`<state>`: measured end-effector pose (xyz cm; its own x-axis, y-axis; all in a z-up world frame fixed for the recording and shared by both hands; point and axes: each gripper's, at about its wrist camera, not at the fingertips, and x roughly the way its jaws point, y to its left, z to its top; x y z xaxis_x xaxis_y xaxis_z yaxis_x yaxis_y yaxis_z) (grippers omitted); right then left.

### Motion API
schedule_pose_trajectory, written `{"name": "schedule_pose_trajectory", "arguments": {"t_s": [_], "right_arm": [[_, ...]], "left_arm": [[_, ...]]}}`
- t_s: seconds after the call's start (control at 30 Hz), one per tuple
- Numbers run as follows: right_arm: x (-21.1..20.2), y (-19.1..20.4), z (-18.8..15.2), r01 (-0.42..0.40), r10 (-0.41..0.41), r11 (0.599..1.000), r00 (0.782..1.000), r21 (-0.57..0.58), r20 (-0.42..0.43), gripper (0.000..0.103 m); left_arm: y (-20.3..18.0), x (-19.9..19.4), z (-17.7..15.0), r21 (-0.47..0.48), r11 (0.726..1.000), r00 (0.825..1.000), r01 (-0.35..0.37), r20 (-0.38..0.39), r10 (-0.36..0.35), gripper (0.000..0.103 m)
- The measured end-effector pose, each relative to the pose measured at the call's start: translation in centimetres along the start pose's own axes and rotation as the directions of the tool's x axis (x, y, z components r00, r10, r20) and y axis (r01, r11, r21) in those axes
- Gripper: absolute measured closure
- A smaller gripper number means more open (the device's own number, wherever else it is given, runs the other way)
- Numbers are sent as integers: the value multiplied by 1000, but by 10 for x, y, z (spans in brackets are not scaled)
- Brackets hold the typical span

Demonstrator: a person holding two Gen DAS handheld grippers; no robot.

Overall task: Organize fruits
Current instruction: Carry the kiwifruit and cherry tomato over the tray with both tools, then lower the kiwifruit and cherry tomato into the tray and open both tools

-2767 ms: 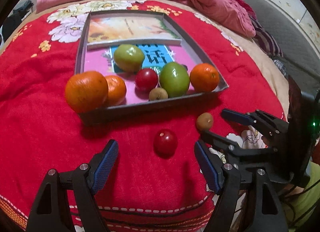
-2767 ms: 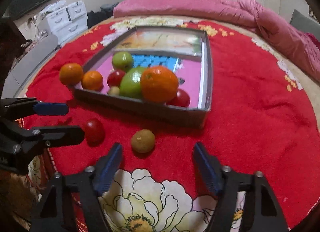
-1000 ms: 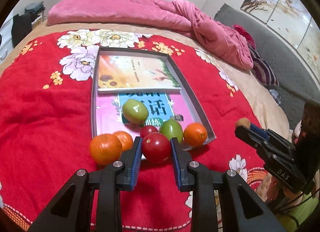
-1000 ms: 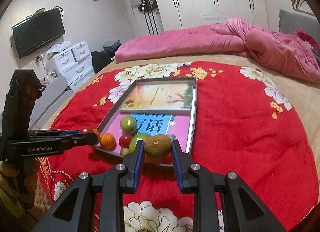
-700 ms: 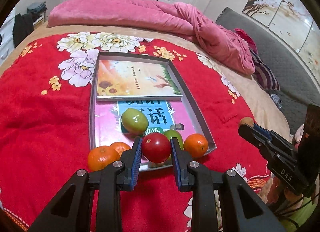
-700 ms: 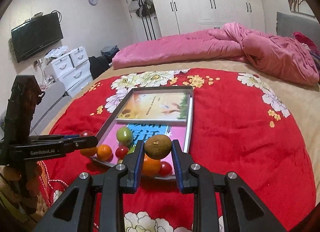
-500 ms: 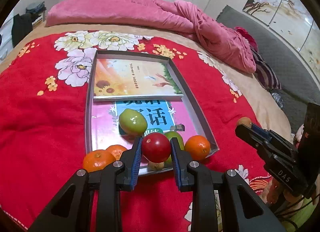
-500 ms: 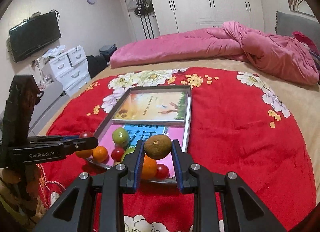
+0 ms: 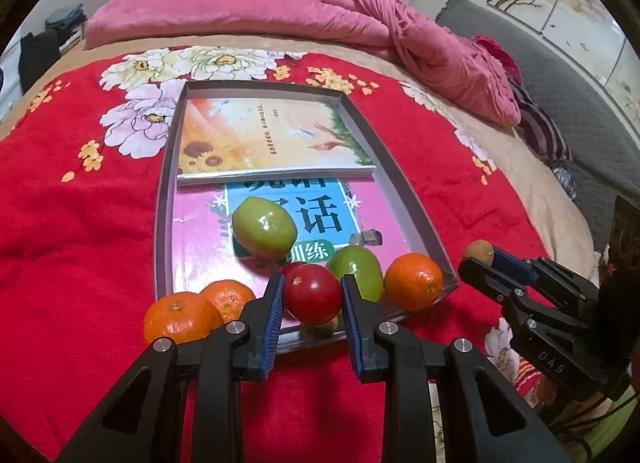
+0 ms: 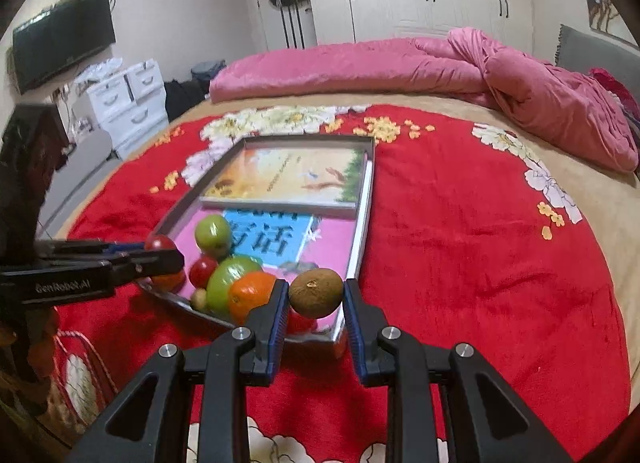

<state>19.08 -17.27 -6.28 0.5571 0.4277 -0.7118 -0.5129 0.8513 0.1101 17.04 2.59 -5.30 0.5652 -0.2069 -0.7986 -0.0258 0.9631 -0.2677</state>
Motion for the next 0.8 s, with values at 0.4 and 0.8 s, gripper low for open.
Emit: {"name": "schedule_pose_trajectory", "arguments": {"t_s": [0.4, 0.8], "right_arm": [[16, 5, -9, 13, -15, 999, 999, -53, -38, 75], [20, 5, -10, 11, -14, 999, 999, -47, -52, 75]], "left_arm": [[3, 11, -3, -2, 1000, 1000, -5, -17, 5, 74], [3, 11, -2, -3, 1000, 1000, -4, -19, 4, 74]]}}
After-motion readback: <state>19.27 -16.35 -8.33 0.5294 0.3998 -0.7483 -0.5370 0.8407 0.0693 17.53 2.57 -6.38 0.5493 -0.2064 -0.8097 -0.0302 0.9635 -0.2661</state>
